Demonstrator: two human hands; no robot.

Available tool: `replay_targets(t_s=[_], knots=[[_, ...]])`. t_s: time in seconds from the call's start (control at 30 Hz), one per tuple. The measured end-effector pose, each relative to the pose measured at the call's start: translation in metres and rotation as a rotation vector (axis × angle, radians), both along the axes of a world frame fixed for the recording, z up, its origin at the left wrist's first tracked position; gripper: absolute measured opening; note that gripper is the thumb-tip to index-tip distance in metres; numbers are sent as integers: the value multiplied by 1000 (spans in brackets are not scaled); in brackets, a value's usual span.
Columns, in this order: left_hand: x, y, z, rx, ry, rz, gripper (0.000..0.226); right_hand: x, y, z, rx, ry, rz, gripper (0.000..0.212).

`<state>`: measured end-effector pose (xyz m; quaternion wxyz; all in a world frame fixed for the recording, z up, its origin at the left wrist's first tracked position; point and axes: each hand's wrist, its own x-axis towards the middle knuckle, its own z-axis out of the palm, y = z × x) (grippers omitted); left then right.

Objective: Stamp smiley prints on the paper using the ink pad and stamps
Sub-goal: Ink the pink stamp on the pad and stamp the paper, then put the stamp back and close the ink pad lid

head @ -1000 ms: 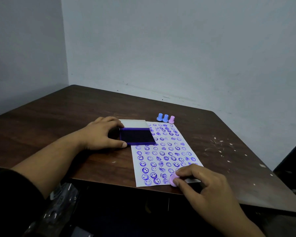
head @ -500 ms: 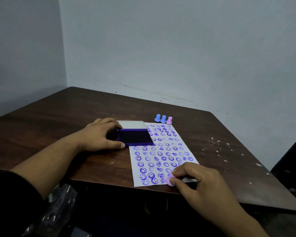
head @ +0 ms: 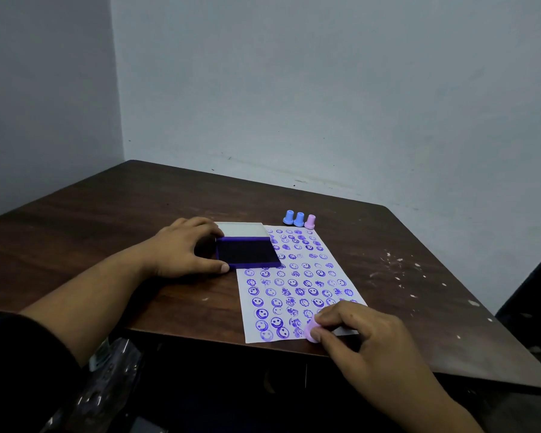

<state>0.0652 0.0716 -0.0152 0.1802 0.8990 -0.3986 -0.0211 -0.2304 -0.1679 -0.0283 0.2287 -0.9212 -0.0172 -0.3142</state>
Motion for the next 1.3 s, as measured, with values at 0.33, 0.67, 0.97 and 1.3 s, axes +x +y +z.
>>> replay_targets(t_s=[0.33, 0.67, 0.97, 1.3], knots=[[2, 1, -1, 7, 6, -8, 93, -2, -2, 4, 3, -4, 29, 7], [-2, 1, 0, -1, 4, -4, 95, 60, -30, 67, 72, -34, -64, 11], [-3, 1, 2, -8, 6, -1, 90, 162, -46, 98, 147, 83, -86, 10], [-4, 0, 4, -5, -5, -4, 86, 234, -40, 90, 67, 187, -196, 8]])
